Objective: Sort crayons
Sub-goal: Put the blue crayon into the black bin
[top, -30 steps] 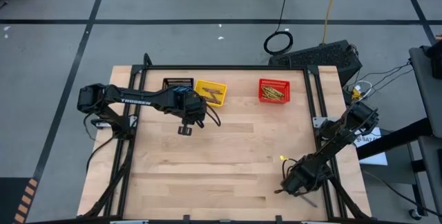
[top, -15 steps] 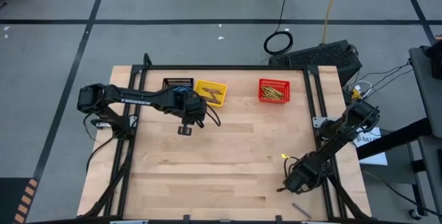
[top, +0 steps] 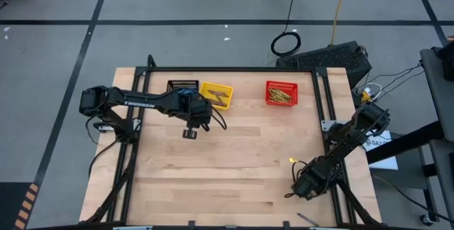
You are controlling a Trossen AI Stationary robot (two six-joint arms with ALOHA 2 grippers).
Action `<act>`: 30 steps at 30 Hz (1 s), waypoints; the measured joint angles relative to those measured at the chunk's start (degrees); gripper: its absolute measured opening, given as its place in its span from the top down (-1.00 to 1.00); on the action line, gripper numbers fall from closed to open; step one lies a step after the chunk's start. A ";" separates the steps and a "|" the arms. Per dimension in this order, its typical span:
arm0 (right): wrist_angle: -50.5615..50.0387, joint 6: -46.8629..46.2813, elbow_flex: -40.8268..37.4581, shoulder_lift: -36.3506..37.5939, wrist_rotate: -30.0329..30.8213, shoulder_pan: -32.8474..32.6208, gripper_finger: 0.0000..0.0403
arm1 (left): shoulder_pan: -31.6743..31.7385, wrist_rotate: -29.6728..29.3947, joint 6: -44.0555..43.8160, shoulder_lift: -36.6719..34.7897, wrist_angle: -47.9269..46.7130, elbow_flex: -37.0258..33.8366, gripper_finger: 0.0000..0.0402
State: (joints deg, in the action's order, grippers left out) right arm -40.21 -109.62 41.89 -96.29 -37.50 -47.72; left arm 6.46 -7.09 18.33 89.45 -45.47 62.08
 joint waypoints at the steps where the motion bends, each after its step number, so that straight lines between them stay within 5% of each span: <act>1: -0.06 0.00 -0.02 0.00 -0.04 0.00 0.50 | 0.00 0.01 0.00 0.00 0.00 0.00 0.58; 9: -0.80 4.31 1.93 1.33 1.63 -0.04 0.48 | 0.00 0.02 0.07 0.00 0.01 -0.01 0.58; 19: -2.97 -0.78 10.77 6.36 21.81 0.51 0.52 | 0.00 0.02 -0.04 0.00 0.00 0.00 0.58; 25: 0.98 1.26 11.63 6.36 20.85 0.42 0.52 | 0.00 0.02 -0.07 0.00 -0.68 0.00 0.58; 30: 7.84 13.16 11.74 6.36 16.24 0.40 0.53 | 0.00 0.02 -0.09 0.00 -0.65 0.00 0.58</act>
State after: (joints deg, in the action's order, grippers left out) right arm -32.36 -96.46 53.63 -89.93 -21.25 -47.32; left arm 6.46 -7.07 18.24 89.45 -46.12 62.08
